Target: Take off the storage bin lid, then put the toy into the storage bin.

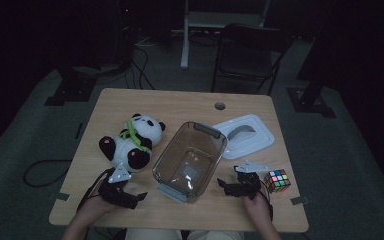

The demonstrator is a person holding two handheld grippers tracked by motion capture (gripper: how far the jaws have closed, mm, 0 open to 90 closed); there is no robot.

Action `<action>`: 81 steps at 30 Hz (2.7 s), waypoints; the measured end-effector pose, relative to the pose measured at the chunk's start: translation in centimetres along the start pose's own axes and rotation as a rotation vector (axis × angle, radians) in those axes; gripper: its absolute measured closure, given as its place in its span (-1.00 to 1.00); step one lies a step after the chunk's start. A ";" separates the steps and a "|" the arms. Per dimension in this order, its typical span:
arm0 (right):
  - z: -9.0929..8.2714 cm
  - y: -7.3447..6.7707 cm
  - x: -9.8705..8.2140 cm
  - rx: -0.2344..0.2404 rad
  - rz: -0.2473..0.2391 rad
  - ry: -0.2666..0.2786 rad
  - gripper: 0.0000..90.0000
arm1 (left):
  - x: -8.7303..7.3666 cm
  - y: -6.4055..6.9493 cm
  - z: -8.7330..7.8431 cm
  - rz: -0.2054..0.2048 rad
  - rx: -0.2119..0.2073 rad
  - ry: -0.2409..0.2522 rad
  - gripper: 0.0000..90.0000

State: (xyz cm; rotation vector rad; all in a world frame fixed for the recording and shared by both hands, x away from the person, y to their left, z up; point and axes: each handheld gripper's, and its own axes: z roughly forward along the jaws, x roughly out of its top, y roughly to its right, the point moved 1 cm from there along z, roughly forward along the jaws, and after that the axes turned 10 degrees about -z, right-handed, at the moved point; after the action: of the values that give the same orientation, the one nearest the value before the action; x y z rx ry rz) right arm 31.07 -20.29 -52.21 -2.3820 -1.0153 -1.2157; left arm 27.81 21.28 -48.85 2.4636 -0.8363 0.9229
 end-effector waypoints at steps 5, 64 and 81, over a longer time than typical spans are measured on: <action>-0.5 -0.3 -0.8 0.008 -0.022 -0.001 -0.69 | 0.7 -0.2 -0.3 -0.006 0.006 0.008 -0.90; 0.2 -1.3 -1.3 0.001 -0.078 -0.110 -0.70 | 11.3 -9.3 1.4 -0.182 0.261 0.078 0.02; 0.1 -1.5 -1.3 0.002 -0.075 -0.107 -0.70 | 10.7 -9.3 1.2 -0.233 0.274 0.124 0.64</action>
State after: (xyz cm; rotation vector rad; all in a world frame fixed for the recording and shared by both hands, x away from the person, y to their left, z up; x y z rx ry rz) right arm 29.58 -19.79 -53.42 -2.4509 -1.1467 -1.1217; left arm 40.91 23.37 -43.65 2.6267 -0.3922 1.1518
